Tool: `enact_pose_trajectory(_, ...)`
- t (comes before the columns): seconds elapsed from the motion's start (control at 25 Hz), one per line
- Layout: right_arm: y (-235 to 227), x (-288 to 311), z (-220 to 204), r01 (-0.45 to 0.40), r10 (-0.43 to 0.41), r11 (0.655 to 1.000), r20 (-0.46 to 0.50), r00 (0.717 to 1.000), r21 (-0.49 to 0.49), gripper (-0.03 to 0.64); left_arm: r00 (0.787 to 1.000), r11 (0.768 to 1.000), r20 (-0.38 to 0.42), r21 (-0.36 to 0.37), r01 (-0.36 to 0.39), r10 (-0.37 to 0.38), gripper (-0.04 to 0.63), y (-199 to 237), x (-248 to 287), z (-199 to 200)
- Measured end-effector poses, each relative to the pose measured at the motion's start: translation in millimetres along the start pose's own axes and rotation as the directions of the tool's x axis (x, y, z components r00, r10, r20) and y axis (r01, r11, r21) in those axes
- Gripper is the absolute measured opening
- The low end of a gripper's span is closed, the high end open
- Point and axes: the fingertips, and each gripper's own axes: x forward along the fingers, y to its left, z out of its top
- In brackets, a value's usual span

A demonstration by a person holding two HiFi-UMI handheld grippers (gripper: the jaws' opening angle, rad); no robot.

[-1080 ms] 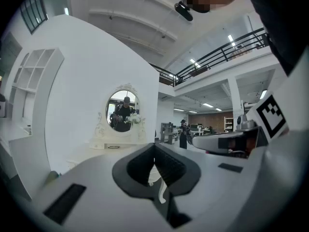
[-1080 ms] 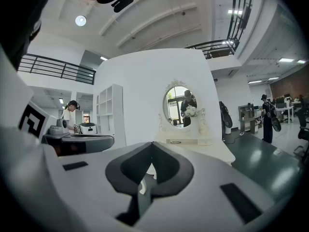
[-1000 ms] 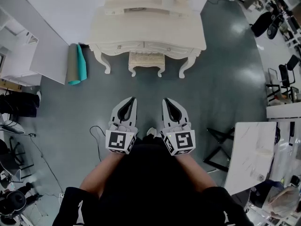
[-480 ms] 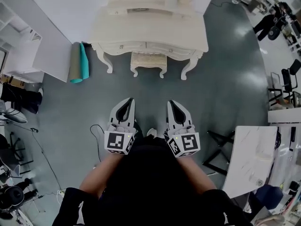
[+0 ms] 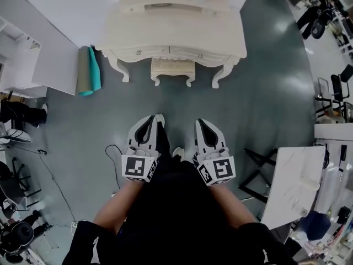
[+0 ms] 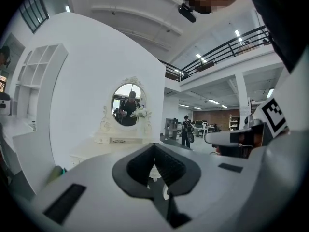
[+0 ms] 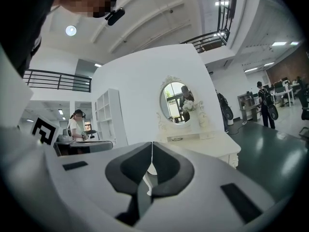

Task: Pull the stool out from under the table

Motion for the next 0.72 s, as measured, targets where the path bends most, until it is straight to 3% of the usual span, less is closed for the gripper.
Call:
enact_pose_trajectory(0.24, -19, 39, -5, 0.023, -0.022, 1.000, -0.057, 0.998, 0.014, 0.018, 1.000, 1.000, -0.011, -0.018, 0.000, -0.001, 0.014, 29, 34, -1)
enact_pose_trajectory(0.52, -40, 102, 19, 0.083, -0.084, 0.996, -0.042, 0.996, -0.024, 0.018, 1.000, 0.999, -0.018, -0.046, 0.019, -0.020, 0.014, 72, 87, -2)
enact_pose_trajectory(0.72, -51, 141, 18, 0.108, -0.111, 0.994, -0.098, 0.989, -0.035, 0.018, 0.999, 0.996, -0.031, -0.080, 0.036, -0.038, 0.014, 97, 122, 1)
